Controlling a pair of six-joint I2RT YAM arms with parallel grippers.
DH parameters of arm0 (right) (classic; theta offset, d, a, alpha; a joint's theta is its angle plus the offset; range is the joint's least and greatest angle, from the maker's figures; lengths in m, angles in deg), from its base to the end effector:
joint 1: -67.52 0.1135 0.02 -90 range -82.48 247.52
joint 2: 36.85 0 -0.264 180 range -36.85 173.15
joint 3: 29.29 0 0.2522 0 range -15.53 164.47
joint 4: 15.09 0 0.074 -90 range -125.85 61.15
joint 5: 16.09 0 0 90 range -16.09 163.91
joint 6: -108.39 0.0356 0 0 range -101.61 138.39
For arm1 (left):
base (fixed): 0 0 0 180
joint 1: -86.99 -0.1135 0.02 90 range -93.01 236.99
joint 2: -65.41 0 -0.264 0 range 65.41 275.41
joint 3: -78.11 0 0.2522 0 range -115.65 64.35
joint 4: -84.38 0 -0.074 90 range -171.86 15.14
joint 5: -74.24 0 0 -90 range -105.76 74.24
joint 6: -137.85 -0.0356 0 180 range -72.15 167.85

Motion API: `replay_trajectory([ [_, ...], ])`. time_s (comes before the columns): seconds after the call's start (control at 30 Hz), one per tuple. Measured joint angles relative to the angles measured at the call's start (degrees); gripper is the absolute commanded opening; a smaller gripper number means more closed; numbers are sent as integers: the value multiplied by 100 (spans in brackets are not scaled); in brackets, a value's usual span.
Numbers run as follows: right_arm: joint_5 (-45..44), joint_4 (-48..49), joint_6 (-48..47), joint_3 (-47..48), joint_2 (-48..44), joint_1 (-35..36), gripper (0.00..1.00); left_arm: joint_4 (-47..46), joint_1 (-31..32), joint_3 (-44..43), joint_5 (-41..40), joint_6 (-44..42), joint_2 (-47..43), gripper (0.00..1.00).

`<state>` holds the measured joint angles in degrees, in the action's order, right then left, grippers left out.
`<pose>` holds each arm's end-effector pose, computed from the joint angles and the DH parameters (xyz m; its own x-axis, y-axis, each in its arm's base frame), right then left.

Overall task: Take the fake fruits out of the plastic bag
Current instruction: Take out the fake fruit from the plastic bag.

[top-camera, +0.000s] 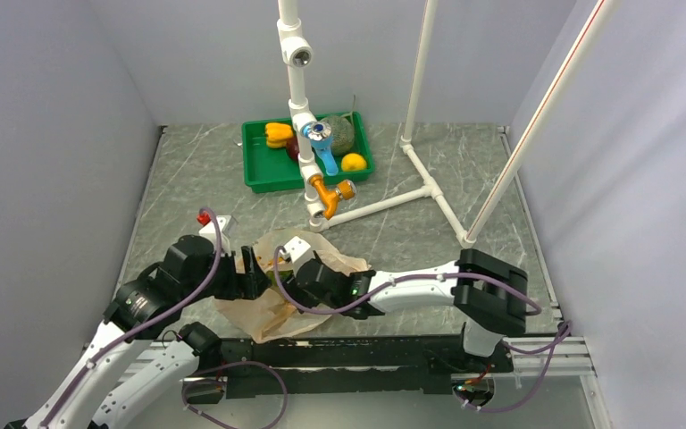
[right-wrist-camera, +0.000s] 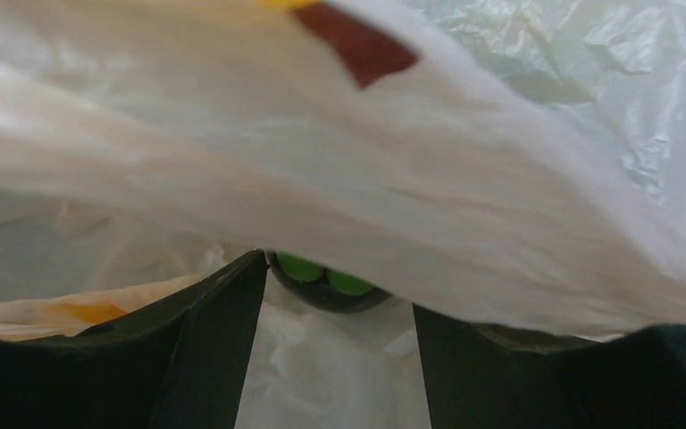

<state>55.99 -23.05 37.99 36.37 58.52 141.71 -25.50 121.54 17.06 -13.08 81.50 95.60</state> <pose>0.1057 0.3329 0.1854 -0.4417 -0.3884 -0.8088 -0.7441 0.6622 0.0884 0.0758 -0.0542 0.3063 -0.7643 -0.1458 -0.6281 0.2076 0.8667 -0.4537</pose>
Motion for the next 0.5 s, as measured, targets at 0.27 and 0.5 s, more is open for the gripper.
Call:
replay_trajectory([
  [0.27,-33,35,-76,293,599,0,68,15,0,120,-26,-61,321,88],
  [0.5,-76,109,-208,374,702,0,36,9,0,120,-94,-105,269,90],
])
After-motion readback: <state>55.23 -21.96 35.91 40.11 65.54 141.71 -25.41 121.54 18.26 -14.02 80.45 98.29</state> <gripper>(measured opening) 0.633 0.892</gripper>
